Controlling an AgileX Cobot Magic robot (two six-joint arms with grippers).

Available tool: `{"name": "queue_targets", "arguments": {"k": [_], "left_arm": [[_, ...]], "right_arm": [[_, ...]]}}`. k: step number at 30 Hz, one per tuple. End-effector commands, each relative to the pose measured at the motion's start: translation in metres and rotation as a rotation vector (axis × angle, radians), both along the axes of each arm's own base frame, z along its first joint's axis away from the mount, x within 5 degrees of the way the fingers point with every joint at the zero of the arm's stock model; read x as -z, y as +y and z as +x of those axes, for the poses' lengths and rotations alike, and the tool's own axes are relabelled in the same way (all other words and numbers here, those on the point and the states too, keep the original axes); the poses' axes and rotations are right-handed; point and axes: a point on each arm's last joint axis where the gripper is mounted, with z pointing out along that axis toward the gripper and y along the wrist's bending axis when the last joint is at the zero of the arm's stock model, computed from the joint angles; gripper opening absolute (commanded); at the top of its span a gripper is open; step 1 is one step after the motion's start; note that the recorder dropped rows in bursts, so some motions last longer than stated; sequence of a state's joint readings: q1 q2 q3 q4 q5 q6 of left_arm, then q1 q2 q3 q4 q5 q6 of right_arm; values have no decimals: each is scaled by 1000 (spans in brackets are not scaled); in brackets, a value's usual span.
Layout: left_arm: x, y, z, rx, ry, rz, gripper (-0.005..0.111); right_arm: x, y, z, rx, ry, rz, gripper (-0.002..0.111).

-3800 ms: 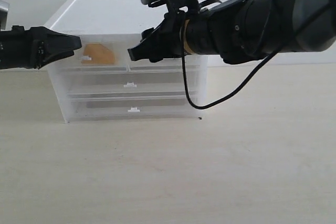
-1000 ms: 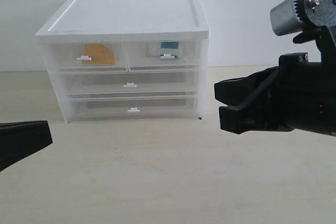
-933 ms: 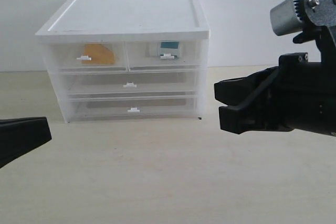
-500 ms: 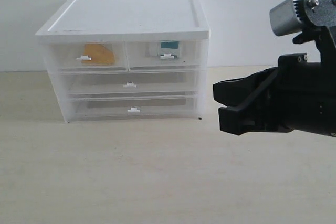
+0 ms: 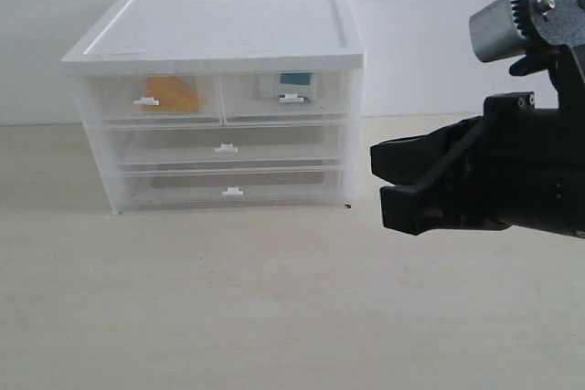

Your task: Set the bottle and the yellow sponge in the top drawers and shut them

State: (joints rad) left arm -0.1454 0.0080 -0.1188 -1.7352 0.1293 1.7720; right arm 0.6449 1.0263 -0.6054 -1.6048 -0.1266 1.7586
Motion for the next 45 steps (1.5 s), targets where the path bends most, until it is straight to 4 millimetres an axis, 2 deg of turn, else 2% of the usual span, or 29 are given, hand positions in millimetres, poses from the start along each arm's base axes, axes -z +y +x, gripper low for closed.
{"name": "queue_targets", "arguments": {"k": [1, 22, 34, 41, 43, 45], "left_arm": [[1, -7, -3, 94, -7, -21, 4], [1, -13, -6, 169, -16, -17, 4], [27, -11, 2, 113, 50, 37, 4], [16, -13, -2, 147, 11, 44, 4], [19, -14, -1, 154, 37, 79, 4], [30, -9, 2, 96, 158, 85, 4]], "right_arm": [[0, -2, 0, 6, -2, 2, 0], [0, -2, 0, 6, -2, 2, 0], [0, -2, 0, 6, -2, 2, 0], [0, -2, 0, 6, -2, 2, 0], [0, -2, 0, 5, -2, 2, 0], [0, -2, 0, 5, -2, 2, 0]]}}
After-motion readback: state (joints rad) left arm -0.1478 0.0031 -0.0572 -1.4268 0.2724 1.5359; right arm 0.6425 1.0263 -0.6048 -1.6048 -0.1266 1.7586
